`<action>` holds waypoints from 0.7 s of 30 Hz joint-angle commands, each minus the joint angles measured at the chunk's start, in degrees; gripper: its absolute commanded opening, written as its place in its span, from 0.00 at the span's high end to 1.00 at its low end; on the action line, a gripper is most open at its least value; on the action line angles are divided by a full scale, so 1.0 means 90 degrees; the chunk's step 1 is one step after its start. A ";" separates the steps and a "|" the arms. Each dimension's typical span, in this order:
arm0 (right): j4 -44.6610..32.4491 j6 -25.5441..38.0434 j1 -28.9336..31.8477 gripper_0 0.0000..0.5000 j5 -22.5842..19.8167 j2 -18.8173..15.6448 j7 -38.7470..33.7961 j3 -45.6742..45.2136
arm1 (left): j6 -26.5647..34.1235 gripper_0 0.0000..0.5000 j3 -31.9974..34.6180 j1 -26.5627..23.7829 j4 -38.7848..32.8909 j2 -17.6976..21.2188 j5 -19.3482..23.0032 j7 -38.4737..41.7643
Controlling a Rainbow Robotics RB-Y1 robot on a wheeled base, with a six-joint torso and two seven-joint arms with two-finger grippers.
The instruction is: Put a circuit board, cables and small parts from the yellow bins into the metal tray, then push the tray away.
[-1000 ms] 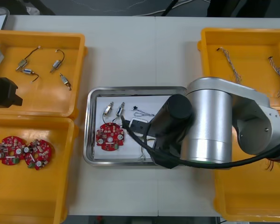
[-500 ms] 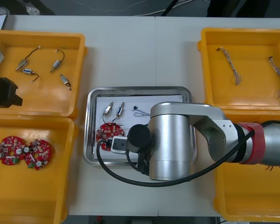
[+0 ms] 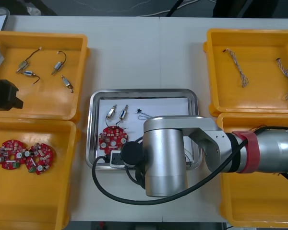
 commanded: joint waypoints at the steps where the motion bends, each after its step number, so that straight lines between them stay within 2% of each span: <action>1: -0.0066 -0.0082 -0.0201 0.00 0.0185 0.0137 0.0164 0.0267 | -0.0026 0.00 0.0201 0.0116 -0.0166 0.0292 -0.0039 -0.0520; 21: 0.0061 -0.0102 0.0131 0.00 0.0488 0.0303 0.0145 0.0345 | -0.0026 0.00 0.0201 0.0116 -0.0166 0.0292 -0.0039 -0.0520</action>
